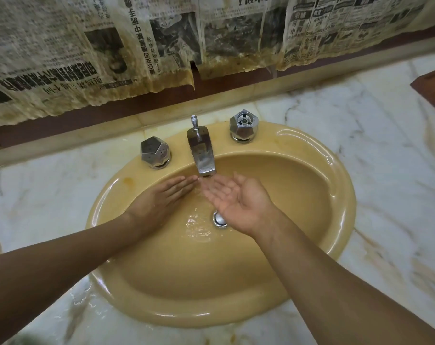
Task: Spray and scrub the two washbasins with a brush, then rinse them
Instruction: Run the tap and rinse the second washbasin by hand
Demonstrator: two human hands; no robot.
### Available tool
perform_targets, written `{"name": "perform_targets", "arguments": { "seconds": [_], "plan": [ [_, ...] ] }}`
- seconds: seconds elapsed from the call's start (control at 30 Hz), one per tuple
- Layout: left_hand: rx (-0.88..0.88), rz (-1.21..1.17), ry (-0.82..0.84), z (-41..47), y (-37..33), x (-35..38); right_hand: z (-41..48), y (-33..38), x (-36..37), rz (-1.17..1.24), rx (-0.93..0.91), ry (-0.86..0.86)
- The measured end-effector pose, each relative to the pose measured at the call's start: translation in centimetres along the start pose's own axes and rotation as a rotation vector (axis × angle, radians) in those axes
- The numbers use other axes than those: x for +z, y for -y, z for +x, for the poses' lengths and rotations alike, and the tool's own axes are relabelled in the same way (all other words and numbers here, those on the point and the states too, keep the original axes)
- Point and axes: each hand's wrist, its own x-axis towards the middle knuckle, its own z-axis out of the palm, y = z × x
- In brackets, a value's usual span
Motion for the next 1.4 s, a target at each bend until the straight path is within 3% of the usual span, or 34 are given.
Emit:
{"name": "perform_targets", "arguments": {
  "seconds": [0.07,0.17,0.27,0.4,0.5,0.67,0.8,0.93,1.0,1.1,1.17,1.3,1.4],
  "plan": [
    [-0.014,-0.050,0.021,0.2,0.6,-0.7,-0.3,0.3,1.1,0.039,-0.034,0.076],
    [-0.031,-0.095,-0.050,-0.3,0.3,0.0,-0.2,0.2,0.4,-0.008,-0.037,-0.003],
    [-0.062,-0.144,-0.192,-0.8,-0.3,1.1,-0.2,-0.7,-1.1,-0.026,0.013,-0.098],
    [-0.093,-0.359,-0.448,-1.6,0.5,1.6,-0.3,-1.2,1.0,0.046,-0.015,0.003],
    [-0.133,-0.542,-0.479,-3.2,0.6,1.8,-0.5,-1.3,2.4,0.047,-0.026,0.024],
    [-0.438,-1.059,-0.514,-5.2,0.2,0.9,-2.3,-2.0,0.1,-0.008,0.007,-0.062],
    [-0.849,-1.754,-0.608,-4.5,1.5,-5.2,-5.1,-1.0,0.0,0.007,-0.056,-0.060],
    [-0.757,-2.165,-0.552,-3.0,2.1,-10.3,-7.6,0.8,3.5,-0.041,-0.167,0.057],
    [-0.706,-2.090,-0.526,-2.6,1.7,-11.4,-8.1,1.3,5.4,-0.166,-0.226,0.053],
    [-0.626,-1.609,-0.536,-2.5,0.7,-10.9,-8.2,1.7,6.7,-0.296,-0.313,0.018],
    [-0.569,-1.430,-0.530,-2.9,0.4,-10.2,-8.2,2.0,6.2,-0.334,-0.377,-0.023],
    [-0.485,-1.214,-0.411,-3.2,0.8,-10.4,-8.0,2.4,3.2,-0.254,-0.447,-0.165],
    [-0.492,-1.213,-0.274,-1.0,2.5,-10.9,-6.3,1.9,1.6,-0.222,-0.378,-0.215]
  ]
}}
